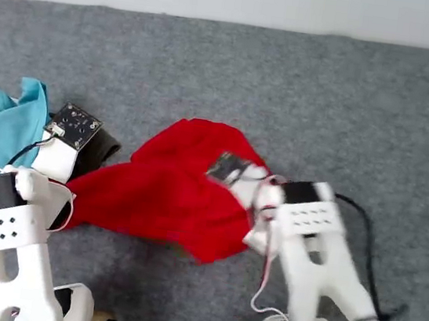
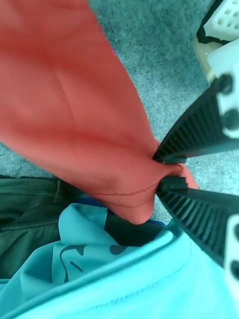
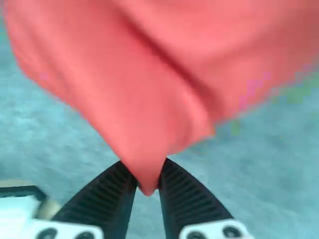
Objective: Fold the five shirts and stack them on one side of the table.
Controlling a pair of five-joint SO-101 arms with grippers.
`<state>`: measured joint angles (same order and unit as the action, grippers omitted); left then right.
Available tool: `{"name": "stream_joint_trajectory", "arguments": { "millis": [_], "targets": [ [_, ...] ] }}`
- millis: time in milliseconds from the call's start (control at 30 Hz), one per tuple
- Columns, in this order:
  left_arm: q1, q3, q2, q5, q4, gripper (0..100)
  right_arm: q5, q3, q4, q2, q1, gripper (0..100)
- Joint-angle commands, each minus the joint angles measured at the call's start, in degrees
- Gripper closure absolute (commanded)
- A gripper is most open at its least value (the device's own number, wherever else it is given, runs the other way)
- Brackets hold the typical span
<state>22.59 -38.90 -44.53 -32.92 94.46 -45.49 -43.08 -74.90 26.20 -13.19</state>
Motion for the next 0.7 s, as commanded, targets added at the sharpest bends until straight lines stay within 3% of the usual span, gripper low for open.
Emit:
{"name": "stream_joint_trajectory", "arguments": {
  "millis": [0,133,267,467,667],
  "targets": [
    [-0.70,0.66,-1.41,0.44,0.18,94,-4.66,4.92,-0.75,5.76,8.92,98.8],
    [-5.10,0.75,-1.49,0.70,2.64,83,-6.51,8.09,-0.48,6.81,16.31,98.8],
    [-12.40,1.63,-1.49,3.25,4.92,83,-6.51,10.29,-0.48,6.81,20.44,98.8],
    [-22.86,3.47,-0.97,4.22,6.07,83,-6.15,10.20,-0.48,7.16,21.05,98.8],
    [-25.58,2.07,-0.79,4.22,5.89,83,-6.15,10.29,3.74,7.25,24.04,98.8]
  ]
}}
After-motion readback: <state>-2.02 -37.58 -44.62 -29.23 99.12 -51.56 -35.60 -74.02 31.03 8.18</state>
